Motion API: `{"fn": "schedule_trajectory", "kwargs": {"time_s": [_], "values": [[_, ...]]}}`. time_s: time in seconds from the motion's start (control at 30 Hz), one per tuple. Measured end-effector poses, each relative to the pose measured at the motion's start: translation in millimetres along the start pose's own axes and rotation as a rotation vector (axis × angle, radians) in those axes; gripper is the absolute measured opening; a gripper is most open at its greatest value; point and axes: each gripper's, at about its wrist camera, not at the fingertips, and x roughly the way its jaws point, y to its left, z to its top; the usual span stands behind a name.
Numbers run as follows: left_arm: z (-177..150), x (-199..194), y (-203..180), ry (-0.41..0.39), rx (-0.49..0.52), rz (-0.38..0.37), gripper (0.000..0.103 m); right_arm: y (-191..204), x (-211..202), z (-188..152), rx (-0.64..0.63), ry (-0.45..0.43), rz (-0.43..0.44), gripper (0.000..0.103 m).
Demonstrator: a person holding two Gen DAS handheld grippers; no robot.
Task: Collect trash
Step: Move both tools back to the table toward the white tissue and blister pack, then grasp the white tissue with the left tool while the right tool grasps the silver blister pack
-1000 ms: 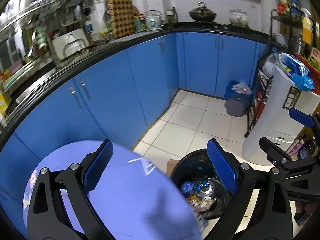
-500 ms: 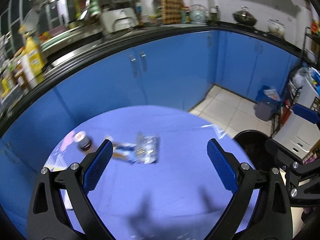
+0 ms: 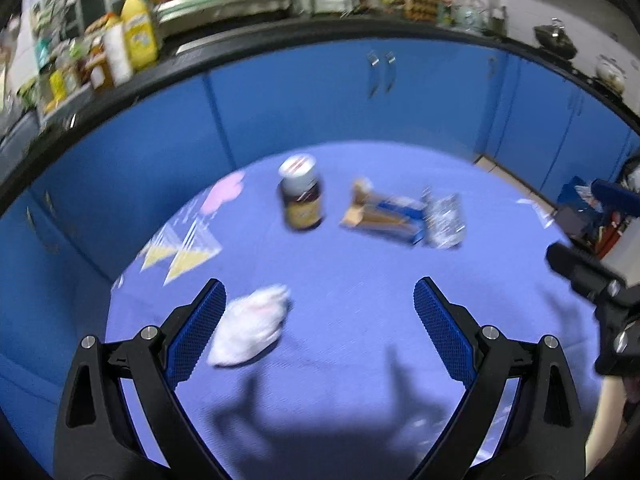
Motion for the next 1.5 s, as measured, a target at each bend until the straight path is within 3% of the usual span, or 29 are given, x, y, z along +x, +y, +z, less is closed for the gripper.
{"fn": "schedule_trajectory", "kwargs": {"time_s": [0.33, 0.5, 0.67, 0.83, 0.9, 0.97, 1.1, 1.17, 1.27, 1.5], "values": [[-32, 45, 50, 0.11, -0.104, 0.017, 0.091, 15, 73, -4, 0.058, 0.139, 0.079, 0.096], [-40, 57, 58, 0.126, -0.13, -0.007, 0.054, 18, 104, -6, 0.065, 0.188, 0.056, 0.096], [-34, 63, 60, 0.111, -0.136, -0.022, 0.038, 7, 122, -4, 0.12, 0.208, 0.058, 0.096], [-17, 75, 62, 0.114, -0.146, -0.032, 0.028, -7, 137, 1, 0.193, 0.214, 0.088, 0.096], [-9, 77, 62, 0.107, -0.149, -0.033, 0.026, -7, 140, 4, 0.193, 0.211, 0.089, 0.091], [-1, 78, 62, 0.093, -0.147, -0.031, 0.026, -6, 145, 5, 0.186, 0.223, 0.087, 0.073], [10, 81, 61, 0.082, -0.15, -0.03, 0.025, -5, 146, 8, 0.16, 0.215, 0.077, 0.056], [12, 82, 61, 0.082, -0.153, -0.03, 0.025, -5, 145, 8, 0.142, 0.215, 0.066, 0.04], [12, 83, 60, 0.084, -0.151, -0.033, 0.025, -4, 140, 7, 0.122, 0.212, 0.054, 0.032], [9, 78, 59, 0.078, -0.135, -0.044, 0.025, 1, 118, 2, 0.086, 0.194, 0.045, 0.029]]}}
